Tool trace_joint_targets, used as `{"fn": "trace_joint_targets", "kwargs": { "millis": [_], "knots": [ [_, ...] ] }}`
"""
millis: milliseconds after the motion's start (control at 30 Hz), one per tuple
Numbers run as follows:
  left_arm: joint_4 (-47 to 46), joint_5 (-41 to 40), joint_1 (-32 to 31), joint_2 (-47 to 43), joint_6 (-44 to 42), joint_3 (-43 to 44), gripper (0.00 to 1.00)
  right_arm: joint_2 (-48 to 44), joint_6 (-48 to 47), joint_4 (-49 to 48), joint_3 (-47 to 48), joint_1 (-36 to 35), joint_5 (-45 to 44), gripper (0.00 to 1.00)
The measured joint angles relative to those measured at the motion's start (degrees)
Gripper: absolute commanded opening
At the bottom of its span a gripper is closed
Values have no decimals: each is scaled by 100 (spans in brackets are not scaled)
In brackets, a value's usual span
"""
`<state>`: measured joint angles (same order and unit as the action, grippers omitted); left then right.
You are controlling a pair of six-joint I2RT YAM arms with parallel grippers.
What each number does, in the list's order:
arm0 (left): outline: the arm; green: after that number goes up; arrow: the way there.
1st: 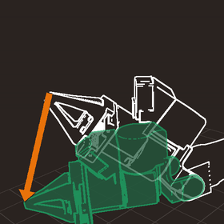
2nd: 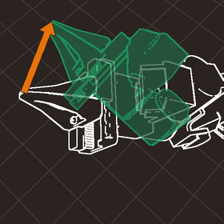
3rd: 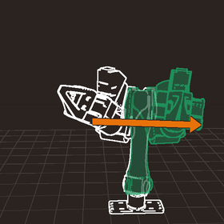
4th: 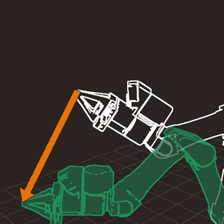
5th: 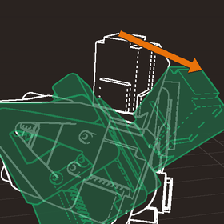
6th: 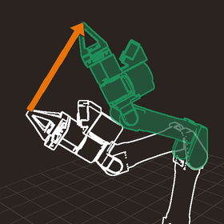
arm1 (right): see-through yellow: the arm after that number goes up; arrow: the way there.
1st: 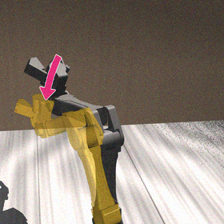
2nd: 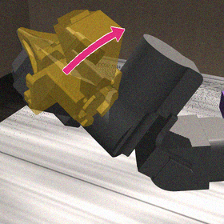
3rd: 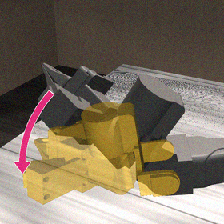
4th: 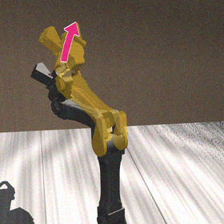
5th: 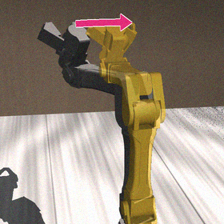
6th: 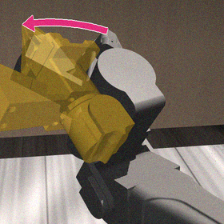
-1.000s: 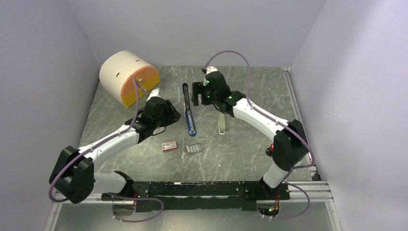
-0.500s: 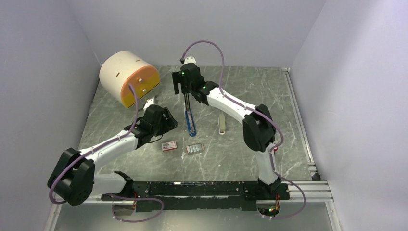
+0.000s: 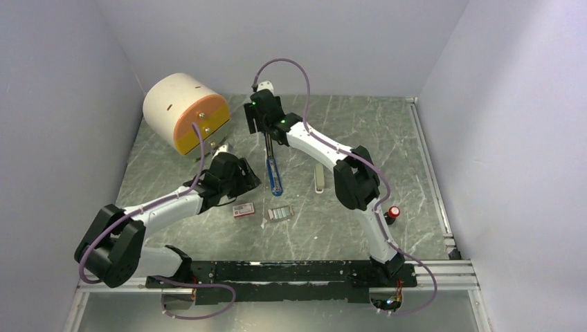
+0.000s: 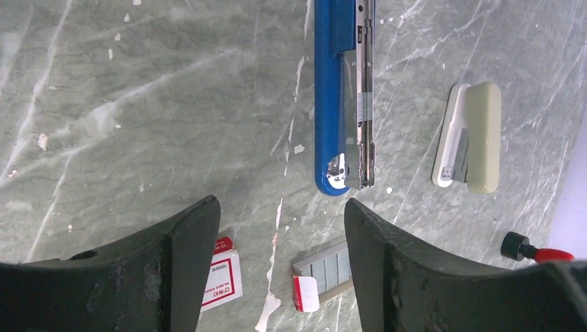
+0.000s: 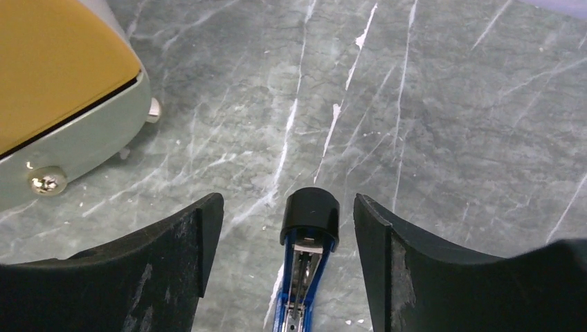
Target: Load the staples into the stapler
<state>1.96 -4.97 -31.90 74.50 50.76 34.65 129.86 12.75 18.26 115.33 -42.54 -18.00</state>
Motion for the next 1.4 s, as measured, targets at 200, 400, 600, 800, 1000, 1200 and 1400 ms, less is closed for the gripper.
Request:
{"fn": "trace_joint_targets", "kwargs": {
  "millis": [200,400,600,800,1000,1200,1400],
  "knots": [
    [-170,170,0,184,-42,-2,64,55,-15,118,11,0,-68,54],
    [-417,415,0,435,-61,-2,47,125,61,223,70,15,-72,27],
    [-791,796,0,957,-107,13,43,96,136,168,-4,33,-96,22],
    [-1257,1172,0,1609,-153,168,42,-140,157,7,-341,33,-81,22],
    [-1969,1412,0,2048,-197,247,34,-184,179,-57,-426,33,-42,22],
    [-2424,1502,4,2354,-197,249,22,-267,212,-83,-544,37,74,22],
    [-2732,1591,13,2546,-186,251,16,-354,229,-85,-658,44,256,21]
  ]
}}
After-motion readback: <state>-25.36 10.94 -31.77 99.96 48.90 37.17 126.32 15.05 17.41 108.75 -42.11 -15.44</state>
